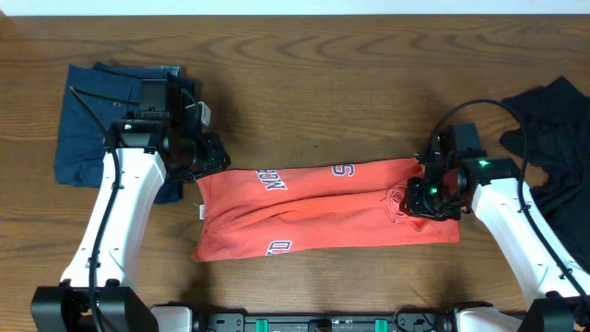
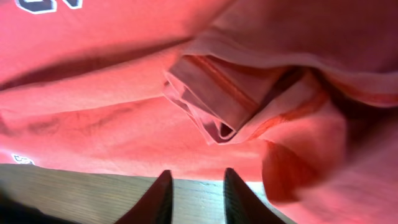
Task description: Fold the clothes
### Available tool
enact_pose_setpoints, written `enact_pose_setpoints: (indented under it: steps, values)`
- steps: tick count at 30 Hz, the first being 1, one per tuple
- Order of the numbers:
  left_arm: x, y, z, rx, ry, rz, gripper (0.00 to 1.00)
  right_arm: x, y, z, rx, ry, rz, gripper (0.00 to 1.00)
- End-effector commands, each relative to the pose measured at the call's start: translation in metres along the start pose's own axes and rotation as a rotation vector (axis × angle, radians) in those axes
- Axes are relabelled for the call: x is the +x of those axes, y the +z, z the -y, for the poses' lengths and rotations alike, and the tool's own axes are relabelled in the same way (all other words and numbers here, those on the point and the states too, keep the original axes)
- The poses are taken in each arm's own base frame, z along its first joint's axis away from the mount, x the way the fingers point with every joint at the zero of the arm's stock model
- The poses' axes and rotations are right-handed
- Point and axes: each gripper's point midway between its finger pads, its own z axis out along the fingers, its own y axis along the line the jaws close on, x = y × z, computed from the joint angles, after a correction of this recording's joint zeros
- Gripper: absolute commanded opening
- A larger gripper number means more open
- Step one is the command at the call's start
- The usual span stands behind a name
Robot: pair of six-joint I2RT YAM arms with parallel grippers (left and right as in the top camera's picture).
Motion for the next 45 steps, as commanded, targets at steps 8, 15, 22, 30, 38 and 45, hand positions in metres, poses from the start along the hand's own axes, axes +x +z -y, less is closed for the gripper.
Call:
enact_pose_setpoints:
  steps: [8,15,22,30,38,45]
  values:
    - [-0.003,-0.007,0.003,0.010,0.014,0.019,0.38,-0.028,-0.035,-0.001,-0.012,-0.039,0.145,0.39]
    - [-0.005,-0.007,0.004,0.012,0.018,0.028,0.51,-0.061,-0.072,0.045,0.028,0.119,0.300,0.62]
    - [-0.008,-0.007,0.005,0.015,0.022,0.040,0.55,-0.061,-0.047,0.081,0.080,0.193,0.206,0.56]
    - [-0.016,-0.007,0.007,0.023,0.034,0.070,0.56,-0.058,-0.012,0.086,0.089,0.109,0.079,0.39]
    - [-0.018,-0.007,0.007,0.024,0.037,0.077,0.56,-0.057,-0.009,0.085,0.074,0.087,0.066,0.13]
    - [-0.017,-0.007,0.007,0.024,0.037,0.076,0.56,-0.059,-0.004,0.092,0.109,0.082,0.071,0.49]
